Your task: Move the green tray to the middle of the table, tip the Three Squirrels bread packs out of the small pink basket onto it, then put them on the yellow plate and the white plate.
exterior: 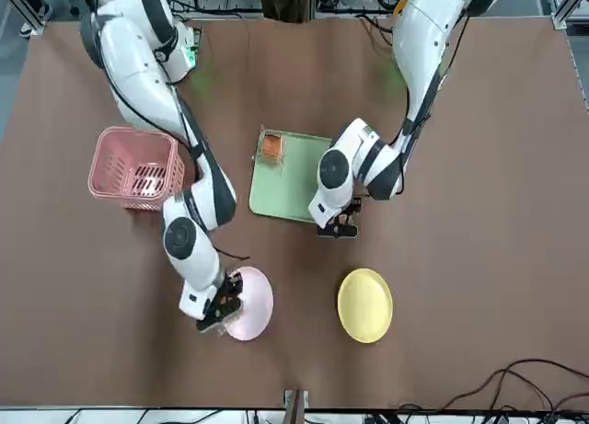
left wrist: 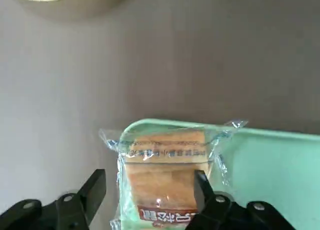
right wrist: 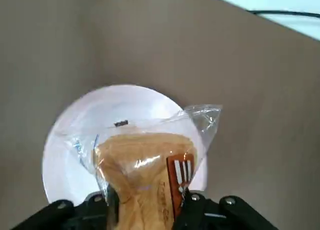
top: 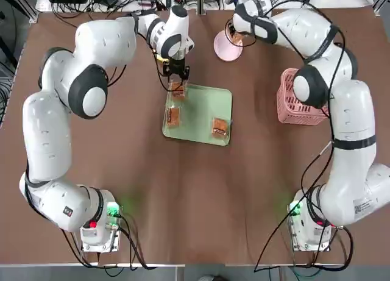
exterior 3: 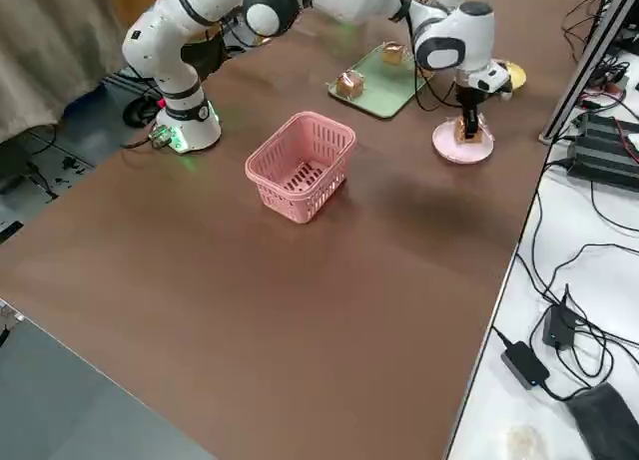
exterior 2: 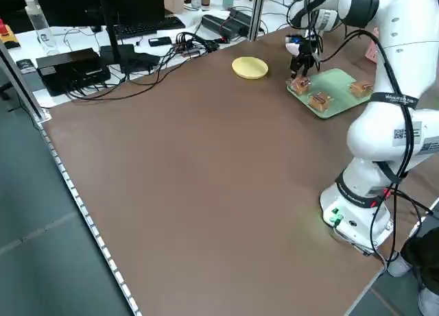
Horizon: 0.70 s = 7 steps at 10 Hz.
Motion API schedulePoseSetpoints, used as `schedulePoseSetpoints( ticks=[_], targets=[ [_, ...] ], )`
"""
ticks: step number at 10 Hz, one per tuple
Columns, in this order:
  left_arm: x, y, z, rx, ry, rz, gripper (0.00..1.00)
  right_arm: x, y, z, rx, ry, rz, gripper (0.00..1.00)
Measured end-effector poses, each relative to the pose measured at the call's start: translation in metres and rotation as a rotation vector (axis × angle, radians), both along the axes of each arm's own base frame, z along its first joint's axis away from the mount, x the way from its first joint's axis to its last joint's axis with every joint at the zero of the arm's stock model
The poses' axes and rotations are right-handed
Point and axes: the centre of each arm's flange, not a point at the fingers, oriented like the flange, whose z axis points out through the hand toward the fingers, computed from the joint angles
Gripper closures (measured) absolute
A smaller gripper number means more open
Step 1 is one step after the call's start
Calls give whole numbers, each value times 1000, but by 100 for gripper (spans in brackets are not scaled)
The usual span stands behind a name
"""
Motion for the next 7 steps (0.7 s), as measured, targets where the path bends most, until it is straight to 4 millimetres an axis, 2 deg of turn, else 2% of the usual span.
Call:
schedulePoseSetpoints(
  ticks=[2, 3, 5, 7],
  targets=[
    [-3, -1, -1, 1, 10, -19, 19, 4, -1, -15, -1, -24, 84, 56],
    [-6, -4, -2, -4, 18, -44, 18, 7, -6, -17, -4, -30, 97, 56],
    [-14, -14, 3, -16, 24, -72, 17, 6, -4, -18, 0, -28, 106, 54],
    [-24, -23, 6, -20, 31, -92, 15, 1, 6, -21, 8, -20, 118, 35]
  ],
)
